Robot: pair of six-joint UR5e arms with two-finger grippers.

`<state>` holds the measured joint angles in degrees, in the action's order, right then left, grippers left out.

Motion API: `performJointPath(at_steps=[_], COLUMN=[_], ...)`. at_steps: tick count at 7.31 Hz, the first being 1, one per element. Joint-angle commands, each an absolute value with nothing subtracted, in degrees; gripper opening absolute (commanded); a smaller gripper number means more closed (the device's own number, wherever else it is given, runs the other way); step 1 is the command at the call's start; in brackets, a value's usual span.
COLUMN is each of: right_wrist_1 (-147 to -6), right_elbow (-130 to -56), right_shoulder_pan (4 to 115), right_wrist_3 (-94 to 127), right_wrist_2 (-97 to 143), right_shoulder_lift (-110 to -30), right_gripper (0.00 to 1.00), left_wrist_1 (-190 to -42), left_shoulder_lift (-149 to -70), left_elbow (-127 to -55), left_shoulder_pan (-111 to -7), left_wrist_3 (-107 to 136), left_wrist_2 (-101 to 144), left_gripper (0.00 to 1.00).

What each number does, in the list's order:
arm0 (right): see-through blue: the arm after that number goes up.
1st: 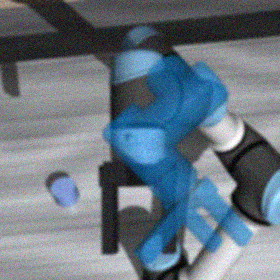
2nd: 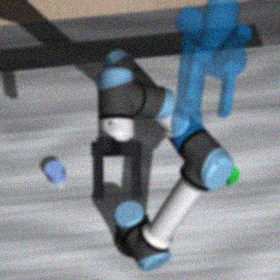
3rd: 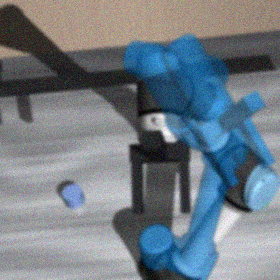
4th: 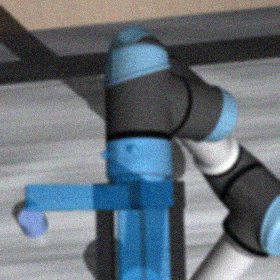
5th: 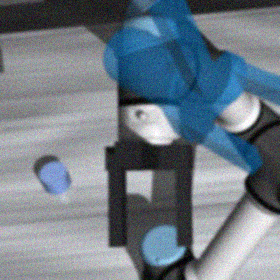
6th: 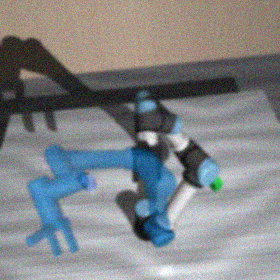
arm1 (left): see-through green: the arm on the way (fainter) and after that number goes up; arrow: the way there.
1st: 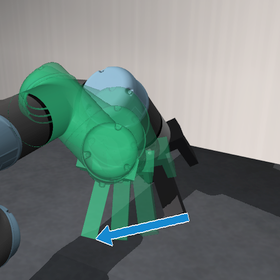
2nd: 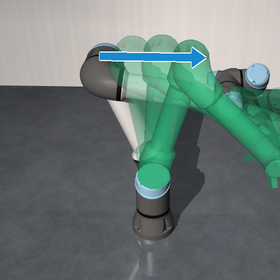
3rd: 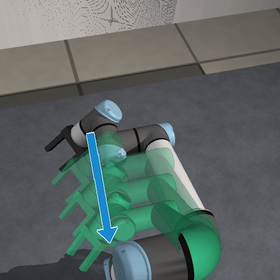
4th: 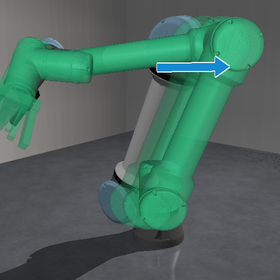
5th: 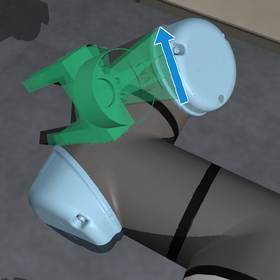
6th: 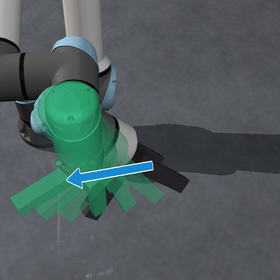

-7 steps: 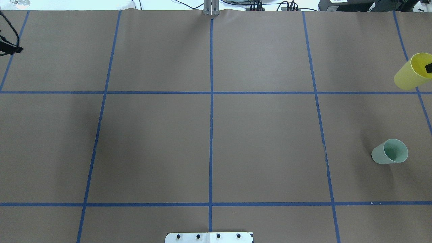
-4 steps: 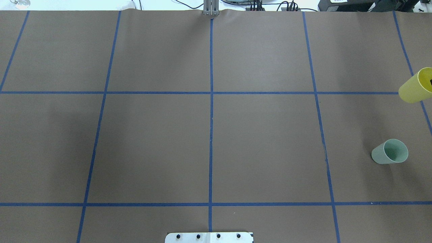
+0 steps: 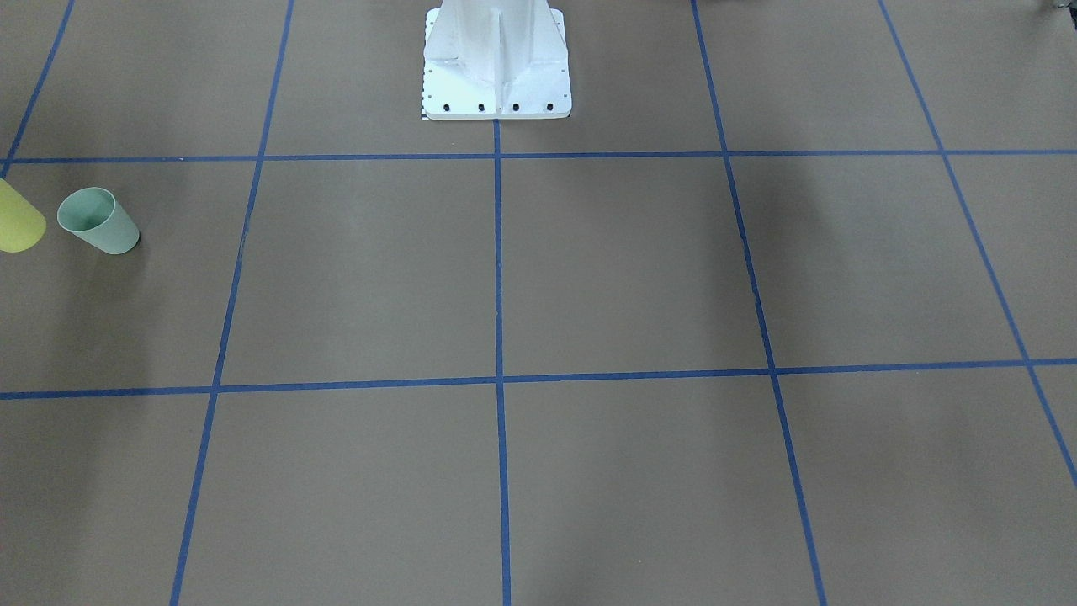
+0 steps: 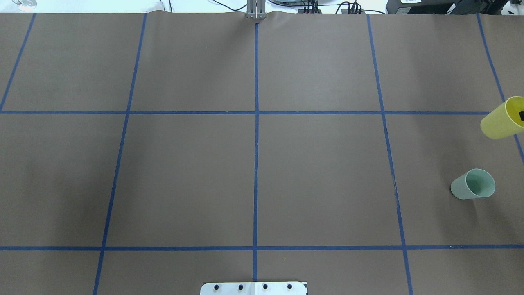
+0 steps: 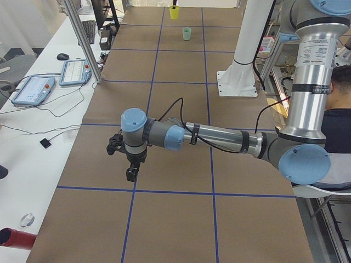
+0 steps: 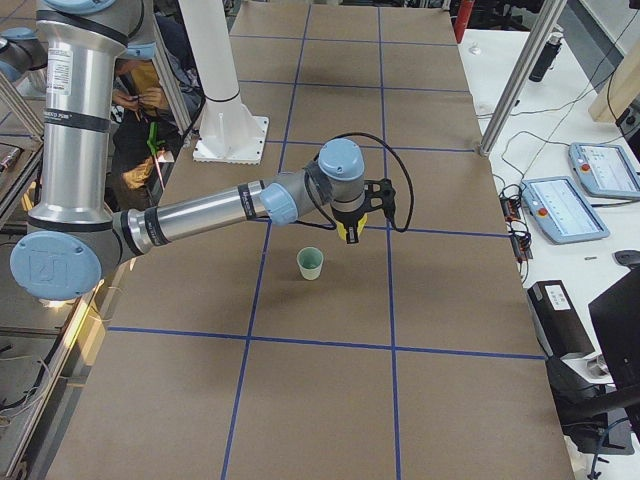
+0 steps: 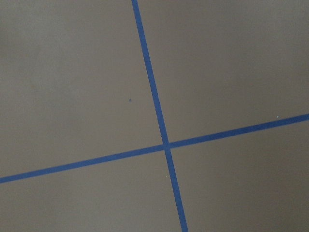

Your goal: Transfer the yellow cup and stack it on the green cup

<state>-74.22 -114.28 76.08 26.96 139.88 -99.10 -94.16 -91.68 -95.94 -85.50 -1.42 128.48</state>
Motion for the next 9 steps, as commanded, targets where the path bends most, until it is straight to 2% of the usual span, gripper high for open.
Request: performJointPath(at_steps=[1, 4, 9], right_wrist_1=[-64.5, -61.3, -61.3], right_elbow=[-114.4, -114.3, -114.0], right_shoulder_pan=[70.9, 68.2, 64.5], right_wrist_3=[33.0, 33.1, 36.3], right_wrist_2=[138.8, 135.1, 132.2], right_shoulder_lift=[-105.6, -111.4, -111.3], right_gripper=[0.00, 0.00, 0.00], left_wrist_1=[-94.3, -94.5, -94.5], left_shoulder_lift=[-88.9, -88.8, -88.8], left_elbow=[-99.1, -99.1, -99.1], left_shoulder_pan=[-85.4, -85.4, -85.3], left_wrist_3=[-1.5, -1.5, -1.5], left_wrist_2=[128.7, 130.3, 130.3], left_gripper=[1.00, 1.00, 1.00])
